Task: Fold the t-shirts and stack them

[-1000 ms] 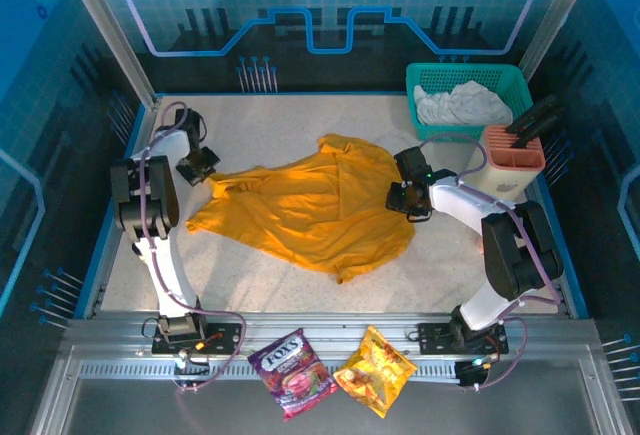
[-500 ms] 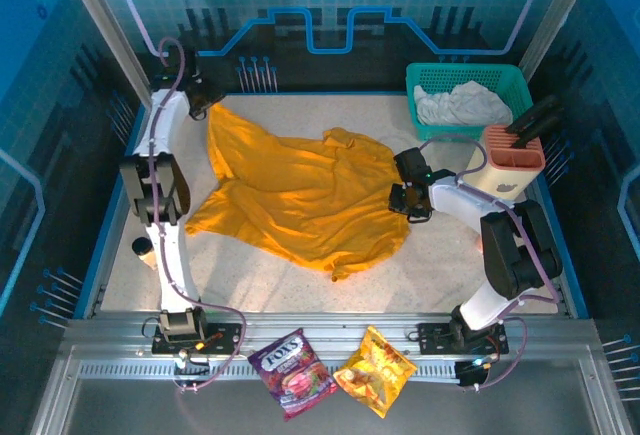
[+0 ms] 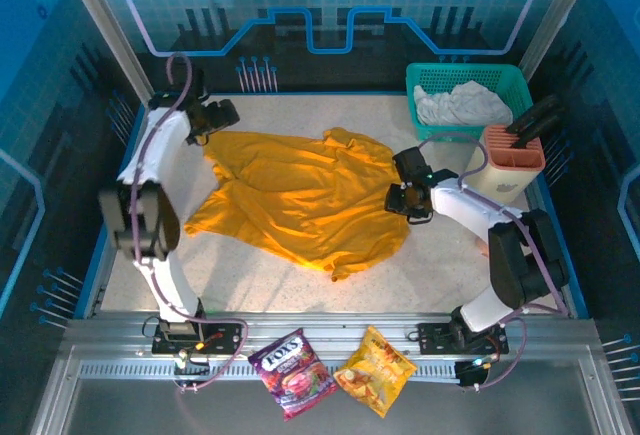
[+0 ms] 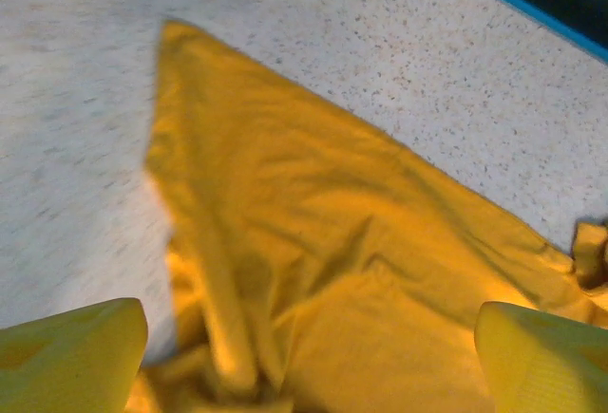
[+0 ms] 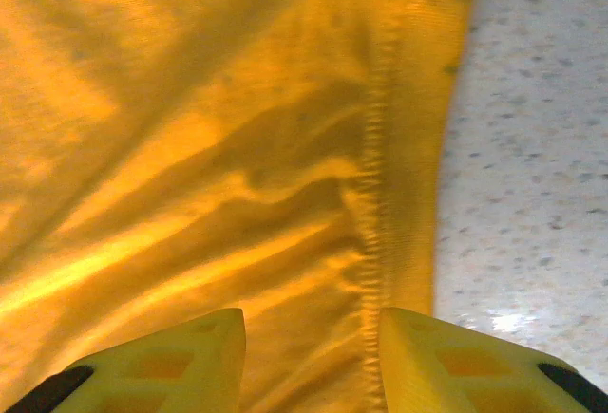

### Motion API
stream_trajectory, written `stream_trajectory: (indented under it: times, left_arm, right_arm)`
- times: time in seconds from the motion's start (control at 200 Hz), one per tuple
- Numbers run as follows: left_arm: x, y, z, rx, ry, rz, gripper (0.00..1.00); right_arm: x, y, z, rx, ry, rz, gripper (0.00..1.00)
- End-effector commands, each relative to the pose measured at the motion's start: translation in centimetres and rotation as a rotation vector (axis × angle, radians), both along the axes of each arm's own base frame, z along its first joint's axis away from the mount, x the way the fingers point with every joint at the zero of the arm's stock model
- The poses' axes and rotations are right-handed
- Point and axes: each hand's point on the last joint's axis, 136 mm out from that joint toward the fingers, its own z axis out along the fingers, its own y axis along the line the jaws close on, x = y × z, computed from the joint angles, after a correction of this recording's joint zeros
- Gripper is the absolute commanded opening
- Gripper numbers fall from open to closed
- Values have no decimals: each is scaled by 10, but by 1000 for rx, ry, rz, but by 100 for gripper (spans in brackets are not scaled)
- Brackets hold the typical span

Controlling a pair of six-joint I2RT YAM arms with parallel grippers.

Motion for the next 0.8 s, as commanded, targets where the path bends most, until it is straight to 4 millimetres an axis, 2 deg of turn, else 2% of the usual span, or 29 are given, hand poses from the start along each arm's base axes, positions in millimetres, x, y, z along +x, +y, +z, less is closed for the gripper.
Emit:
stream_trajectory:
  times: [0.0,0.09,0.24,0.39,0.505,0.576,0.661,0.726,0.796]
  left_arm:
    - [-75,6,-41,13,187,81,88]
    - [-112,4,-68,1,233,103,87]
    - [-145,0,-90,-24,250,124,85]
    - [-159,2,-94,-10,292,127,85]
    - [-159,1,-92,-16,288,125,86]
    - [-158,0,-88,-17,278,124,86]
    - [-157,0,-84,-21,267,124,86]
    - [-156,-1,-80,-17,262,120,86]
    - [-158,0,-77,-5,266,114,86]
  right_arm:
    - [-7,26,7,64,9,58,44]
    - [-10,34,-4,61,30,66,49]
    - [-20,46,-26,41,94,92,49]
    - [-41,51,-52,-38,153,109,50]
    - [-55,51,-68,-71,188,106,50]
    - [-60,49,-75,-86,200,98,41]
    - [-60,43,-77,-121,200,87,21]
    - [-54,37,-72,-157,187,87,9]
    - [-45,29,-58,-200,163,90,0]
